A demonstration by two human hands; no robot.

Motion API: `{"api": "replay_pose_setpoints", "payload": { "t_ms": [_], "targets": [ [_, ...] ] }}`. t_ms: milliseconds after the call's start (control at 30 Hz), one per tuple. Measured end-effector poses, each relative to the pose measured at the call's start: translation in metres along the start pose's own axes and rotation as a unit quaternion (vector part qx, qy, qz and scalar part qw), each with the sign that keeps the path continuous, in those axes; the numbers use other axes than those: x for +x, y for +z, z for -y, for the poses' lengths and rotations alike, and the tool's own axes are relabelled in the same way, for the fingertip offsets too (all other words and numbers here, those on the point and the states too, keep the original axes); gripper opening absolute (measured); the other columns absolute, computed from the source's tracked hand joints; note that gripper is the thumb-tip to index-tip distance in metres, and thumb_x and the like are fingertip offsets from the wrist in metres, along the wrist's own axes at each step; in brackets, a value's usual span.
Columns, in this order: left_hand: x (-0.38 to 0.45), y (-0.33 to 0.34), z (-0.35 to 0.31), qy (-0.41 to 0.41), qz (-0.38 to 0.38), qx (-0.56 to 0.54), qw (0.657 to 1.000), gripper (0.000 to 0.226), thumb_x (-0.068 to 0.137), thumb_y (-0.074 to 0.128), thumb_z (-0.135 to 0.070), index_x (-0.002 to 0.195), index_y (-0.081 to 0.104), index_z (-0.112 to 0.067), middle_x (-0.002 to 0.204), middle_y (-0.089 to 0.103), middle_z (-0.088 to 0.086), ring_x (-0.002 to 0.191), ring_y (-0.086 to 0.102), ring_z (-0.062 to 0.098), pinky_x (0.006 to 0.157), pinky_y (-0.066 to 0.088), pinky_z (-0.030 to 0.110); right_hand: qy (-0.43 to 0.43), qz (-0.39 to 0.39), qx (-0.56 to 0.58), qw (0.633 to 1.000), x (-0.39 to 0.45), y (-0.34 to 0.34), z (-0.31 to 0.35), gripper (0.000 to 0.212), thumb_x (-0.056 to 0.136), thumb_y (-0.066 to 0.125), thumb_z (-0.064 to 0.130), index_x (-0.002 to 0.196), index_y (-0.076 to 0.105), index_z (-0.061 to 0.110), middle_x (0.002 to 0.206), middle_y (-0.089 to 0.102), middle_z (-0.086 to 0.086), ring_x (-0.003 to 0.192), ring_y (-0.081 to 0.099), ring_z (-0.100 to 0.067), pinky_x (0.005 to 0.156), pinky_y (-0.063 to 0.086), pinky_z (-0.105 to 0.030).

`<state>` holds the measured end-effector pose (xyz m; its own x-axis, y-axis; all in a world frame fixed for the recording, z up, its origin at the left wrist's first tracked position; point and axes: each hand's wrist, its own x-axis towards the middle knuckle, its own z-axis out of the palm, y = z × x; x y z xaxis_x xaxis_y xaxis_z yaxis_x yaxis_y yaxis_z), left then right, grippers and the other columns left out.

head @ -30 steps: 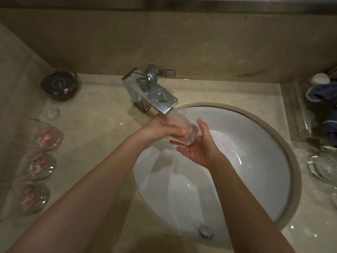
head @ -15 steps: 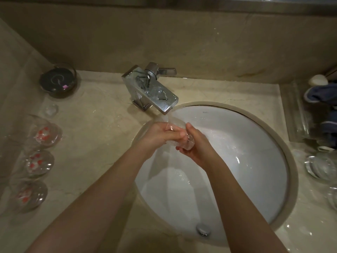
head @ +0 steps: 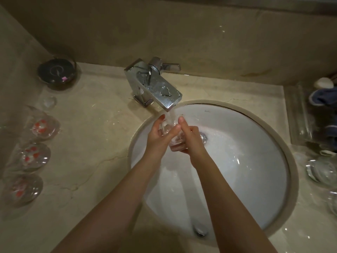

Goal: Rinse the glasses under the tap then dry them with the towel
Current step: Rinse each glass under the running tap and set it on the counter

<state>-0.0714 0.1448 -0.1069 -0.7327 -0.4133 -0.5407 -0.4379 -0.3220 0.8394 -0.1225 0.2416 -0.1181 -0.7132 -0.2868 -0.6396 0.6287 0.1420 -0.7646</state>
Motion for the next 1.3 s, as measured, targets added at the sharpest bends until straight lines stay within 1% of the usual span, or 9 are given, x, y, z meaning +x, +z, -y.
{"api": "replay_pose_setpoints", "payload": {
  "t_ms": [200, 300, 467, 633, 733, 833, 1000, 1167, 1300],
  "targets": [
    [0.001, 0.013, 0.002, -0.035, -0.052, -0.043, 0.997, 0.097, 0.059, 0.057, -0.083, 0.140, 0.047, -0.031, 0.131, 0.062, 0.001, 0.114, 0.064, 0.022, 0.101, 0.048, 0.050, 0.029, 0.004, 0.051, 0.998, 0.009, 0.021, 0.002, 0.088, 0.073, 0.040, 0.084, 0.125, 0.055, 0.015, 0.113, 0.069, -0.013, 0.090, 0.073, -0.026, 0.073, 0.060, -0.042],
    [0.002, 0.013, 0.003, -0.028, -0.055, -0.035, 0.997, 0.090, 0.062, 0.052, -0.079, 0.140, 0.046, -0.034, 0.131, 0.062, -0.001, 0.115, 0.063, 0.019, 0.103, 0.047, 0.048, 0.036, -0.010, 0.084, 0.996, 0.008, 0.025, 0.002, 0.071, 0.077, 0.049, 0.076, 0.116, 0.055, 0.017, 0.113, 0.069, -0.012, 0.091, 0.072, -0.024, 0.077, 0.060, -0.043],
    [0.003, 0.012, 0.019, -0.046, -0.053, -0.027, 0.997, 0.100, 0.057, 0.054, -0.092, 0.139, 0.043, -0.035, 0.129, 0.063, 0.008, 0.112, 0.065, 0.025, 0.100, 0.047, 0.056, 0.022, -0.014, 0.027, 0.999, 0.007, 0.026, -0.001, 0.090, 0.055, 0.062, 0.079, 0.111, 0.062, 0.009, 0.107, 0.070, -0.014, 0.091, 0.072, -0.027, 0.081, 0.059, -0.048],
    [0.000, 0.008, 0.006, -0.035, -0.061, 0.021, 0.997, 0.075, 0.079, 0.056, -0.069, 0.135, 0.049, -0.020, 0.122, 0.066, 0.007, 0.106, 0.066, 0.019, 0.092, 0.052, 0.033, 0.040, 0.008, 0.061, 0.997, 0.003, 0.025, -0.007, 0.080, 0.073, 0.052, 0.074, 0.116, 0.068, 0.009, 0.109, 0.072, -0.016, 0.097, 0.071, -0.029, 0.092, 0.054, -0.050],
    [0.005, 0.007, 0.008, -0.015, -0.060, 0.044, 0.997, 0.056, 0.094, 0.051, -0.054, 0.138, 0.047, -0.020, 0.121, 0.065, 0.005, 0.101, 0.067, 0.014, 0.085, 0.054, 0.029, 0.027, -0.010, 0.095, 0.995, 0.001, 0.032, -0.009, 0.093, 0.064, 0.072, 0.070, 0.128, 0.049, 0.006, 0.116, 0.066, -0.017, 0.096, 0.071, -0.028, 0.081, 0.059, -0.046],
    [0.005, 0.007, 0.012, -0.024, -0.044, 0.030, 0.998, 0.072, 0.085, 0.051, -0.068, 0.142, 0.043, -0.025, 0.132, 0.059, 0.007, 0.111, 0.064, 0.019, 0.091, 0.054, 0.034, 0.019, -0.049, 0.111, 0.992, 0.000, 0.032, -0.007, 0.071, 0.077, 0.073, 0.054, 0.121, 0.044, 0.007, 0.111, 0.064, -0.010, 0.092, 0.071, -0.022, 0.067, 0.058, -0.035],
    [0.005, 0.008, 0.008, -0.062, -0.062, -0.015, 0.996, 0.073, 0.084, 0.046, -0.072, 0.140, 0.046, -0.025, 0.129, 0.061, 0.002, 0.111, 0.062, 0.018, 0.094, 0.047, 0.035, 0.042, -0.026, 0.154, 0.987, 0.003, 0.023, -0.010, 0.035, 0.097, 0.048, 0.043, 0.100, 0.065, 0.012, 0.098, 0.069, -0.010, 0.083, 0.066, -0.022, 0.069, 0.053, -0.031],
    [0.000, 0.011, 0.010, -0.009, -0.049, 0.023, 0.999, 0.055, 0.094, 0.054, -0.050, 0.138, 0.041, -0.021, 0.122, 0.064, 0.002, 0.103, 0.065, 0.012, 0.083, 0.054, 0.027, -0.003, -0.003, 0.073, 0.997, 0.000, 0.027, -0.007, 0.069, 0.079, 0.063, 0.065, 0.120, 0.055, 0.010, 0.108, 0.070, -0.010, 0.094, 0.071, -0.020, 0.082, 0.059, -0.039],
    [0.000, 0.011, 0.008, -0.034, -0.062, -0.001, 0.998, 0.061, 0.090, 0.048, -0.065, 0.134, 0.046, -0.023, 0.121, 0.064, 0.003, 0.106, 0.065, 0.017, 0.086, 0.052, 0.029, 0.004, -0.004, 0.084, 0.996, 0.001, 0.029, -0.011, 0.091, 0.067, 0.065, 0.077, 0.123, 0.055, 0.006, 0.113, 0.068, -0.018, 0.097, 0.071, -0.031, 0.091, 0.055, -0.051]
  ]
}}
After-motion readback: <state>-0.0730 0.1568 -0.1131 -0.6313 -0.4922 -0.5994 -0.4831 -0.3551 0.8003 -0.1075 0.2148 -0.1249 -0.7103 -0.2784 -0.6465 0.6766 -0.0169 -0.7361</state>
